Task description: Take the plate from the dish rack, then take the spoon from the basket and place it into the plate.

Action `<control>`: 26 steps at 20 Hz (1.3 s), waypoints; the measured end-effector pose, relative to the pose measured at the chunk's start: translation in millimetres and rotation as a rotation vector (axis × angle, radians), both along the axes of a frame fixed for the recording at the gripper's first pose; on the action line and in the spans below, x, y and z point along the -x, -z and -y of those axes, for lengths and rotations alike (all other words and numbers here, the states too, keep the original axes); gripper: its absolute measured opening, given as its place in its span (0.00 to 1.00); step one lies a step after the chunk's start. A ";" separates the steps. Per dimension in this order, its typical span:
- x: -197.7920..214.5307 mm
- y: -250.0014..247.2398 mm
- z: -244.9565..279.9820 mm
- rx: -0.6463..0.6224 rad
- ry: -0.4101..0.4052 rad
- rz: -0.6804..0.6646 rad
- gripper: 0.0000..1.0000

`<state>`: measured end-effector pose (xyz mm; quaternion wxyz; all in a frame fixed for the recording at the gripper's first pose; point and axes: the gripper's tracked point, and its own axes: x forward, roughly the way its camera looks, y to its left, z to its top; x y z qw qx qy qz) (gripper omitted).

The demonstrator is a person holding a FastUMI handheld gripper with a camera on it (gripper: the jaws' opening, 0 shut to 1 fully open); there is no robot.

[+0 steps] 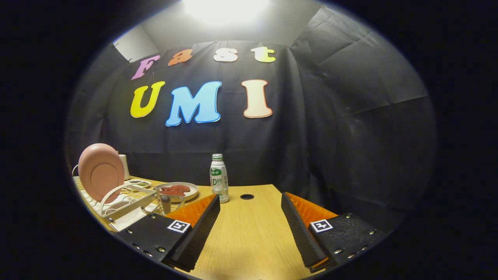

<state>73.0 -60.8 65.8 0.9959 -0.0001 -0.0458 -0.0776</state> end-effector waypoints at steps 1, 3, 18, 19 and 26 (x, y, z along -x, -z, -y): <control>10.2 -8.5 9.1 0.015 0.017 -0.005 0.96; 30.9 -21.7 23.0 0.043 0.044 -0.020 0.96; 135.7 -132.2 -45.8 0.102 0.039 -0.114 0.96; 135.2 -140.6 -62.7 0.104 0.018 -0.109 0.96; 103.0 -170.5 -185.5 0.079 -0.152 -0.084 0.96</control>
